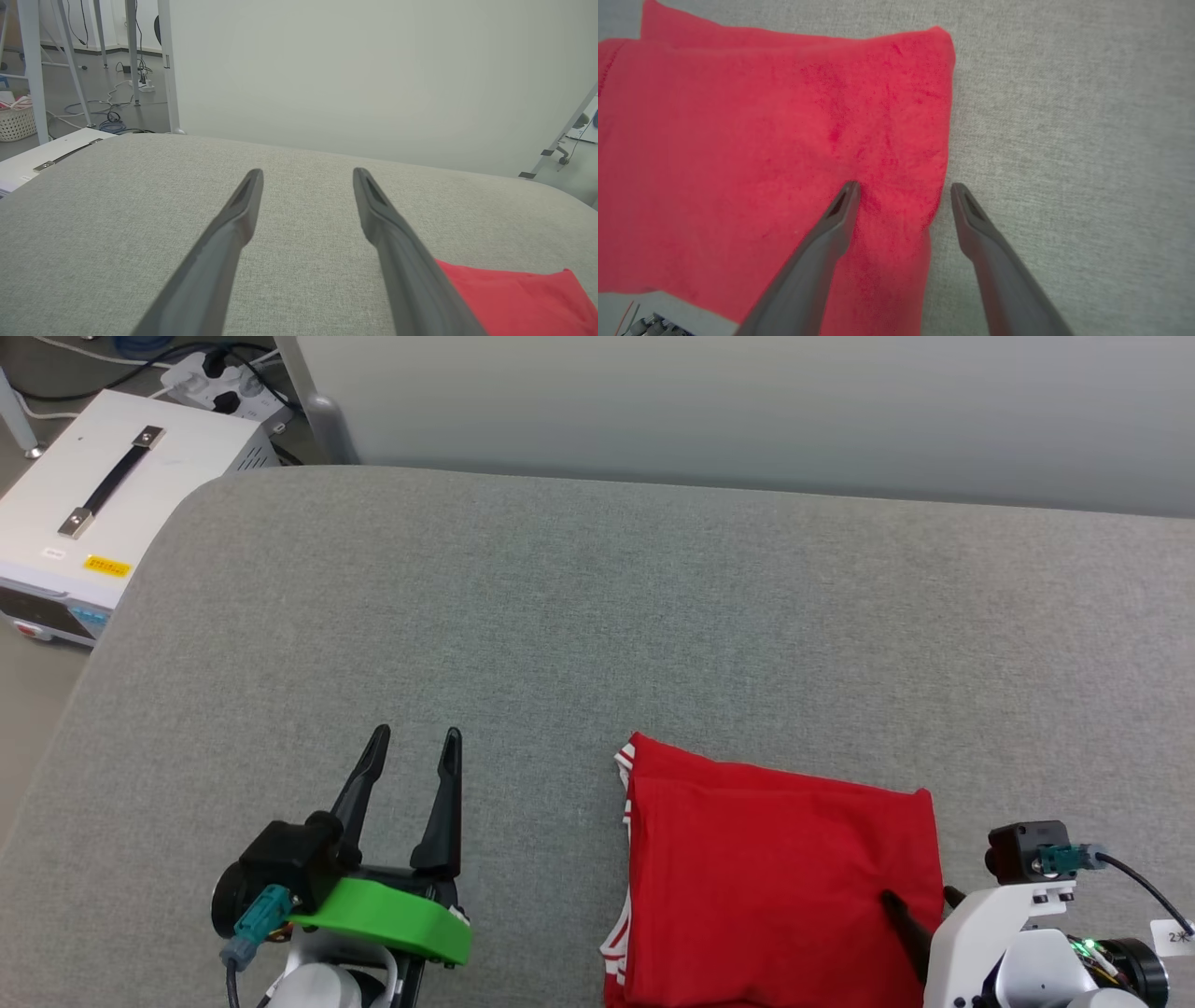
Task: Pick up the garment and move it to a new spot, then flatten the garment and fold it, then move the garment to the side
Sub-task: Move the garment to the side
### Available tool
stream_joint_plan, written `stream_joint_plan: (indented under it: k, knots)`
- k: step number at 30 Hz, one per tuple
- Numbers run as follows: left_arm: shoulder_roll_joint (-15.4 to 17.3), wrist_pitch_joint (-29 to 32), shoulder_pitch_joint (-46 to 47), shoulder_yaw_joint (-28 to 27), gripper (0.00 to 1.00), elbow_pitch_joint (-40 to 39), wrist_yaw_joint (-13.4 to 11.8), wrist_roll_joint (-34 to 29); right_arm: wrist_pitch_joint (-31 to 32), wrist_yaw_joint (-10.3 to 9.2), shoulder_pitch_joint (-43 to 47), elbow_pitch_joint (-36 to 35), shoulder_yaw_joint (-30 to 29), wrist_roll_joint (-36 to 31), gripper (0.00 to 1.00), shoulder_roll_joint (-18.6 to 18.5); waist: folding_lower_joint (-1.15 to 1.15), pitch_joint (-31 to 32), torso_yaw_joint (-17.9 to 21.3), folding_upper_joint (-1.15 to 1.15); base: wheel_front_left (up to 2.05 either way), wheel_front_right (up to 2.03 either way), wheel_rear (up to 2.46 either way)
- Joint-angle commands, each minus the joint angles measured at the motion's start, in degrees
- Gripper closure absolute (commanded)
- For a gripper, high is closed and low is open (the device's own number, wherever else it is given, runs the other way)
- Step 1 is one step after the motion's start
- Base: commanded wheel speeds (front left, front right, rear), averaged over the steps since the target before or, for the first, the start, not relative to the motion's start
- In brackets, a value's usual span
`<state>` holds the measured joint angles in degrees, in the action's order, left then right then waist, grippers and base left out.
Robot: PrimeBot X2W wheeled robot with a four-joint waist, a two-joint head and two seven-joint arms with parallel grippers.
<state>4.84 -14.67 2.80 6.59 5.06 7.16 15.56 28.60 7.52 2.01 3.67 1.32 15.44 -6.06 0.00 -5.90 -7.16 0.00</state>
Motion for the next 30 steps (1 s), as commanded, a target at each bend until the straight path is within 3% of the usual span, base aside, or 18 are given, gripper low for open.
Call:
stream_joint_plan:
  k: [1, 11, 12, 13, 15, 24, 30]
  knots:
    - [-0.3, -0.3, 1.1, 0.0, 0.00, 0.1, 0.3, -0.5, 0.8, -0.03, -1.1, 0.7, -0.2, -0.4, 0.00, 0.4, 0.00, -0.8, -0.8, 0.00, 0.00, 0.00, 0.00]
    - [-0.3, -0.3, 2.1, 0.3, 0.00, 0.0, 0.3, -0.4, 5.7, -0.03, -2.5, 5.8, 1.5, -1.0, 0.00, 1.5, 0.00, -2.5, -2.0, 0.00, 0.00, 0.00, 0.00]
    - [-0.3, -0.3, 2.2, 0.4, 0.00, 0.0, 0.3, -0.4, 6.3, -0.03, -2.4, 6.4, 1.9, -0.8, 0.08, 1.5, 0.00, -2.6, -2.0, 0.00, 0.00, 0.00, 0.00]
    - [-0.3, -0.3, 2.3, 0.4, 0.00, 0.0, 0.3, -0.4, 6.6, -0.03, -2.4, 6.7, 2.4, -0.8, 0.52, 1.4, 0.00, -2.7, -2.1, 0.00, 0.00, 0.00, 0.00]
    - [-0.3, -0.3, 2.3, 0.4, 0.00, 0.1, 0.3, -0.4, 6.5, -0.03, -2.5, 6.9, 3.6, -0.8, 1.00, 0.9, 0.00, -2.7, -2.1, 0.00, 0.00, 0.00, 0.00]
    - [-0.1, -0.3, 1.9, 0.3, 0.00, 0.5, 0.3, -0.4, 0.9, -0.03, -4.9, 5.1, 6.8, -3.2, 1.00, -3.2, 0.00, -1.1, -0.3, 0.00, 0.00, 0.00, 0.00]
    - [0.2, -0.3, 1.3, 1.0, 0.00, 0.0, 0.3, -0.4, 0.5, -0.03, -8.6, 0.1, 14.1, -5.2, 1.00, -12.4, 0.00, 0.3, 4.1, 0.00, 0.00, 0.00, 0.00]
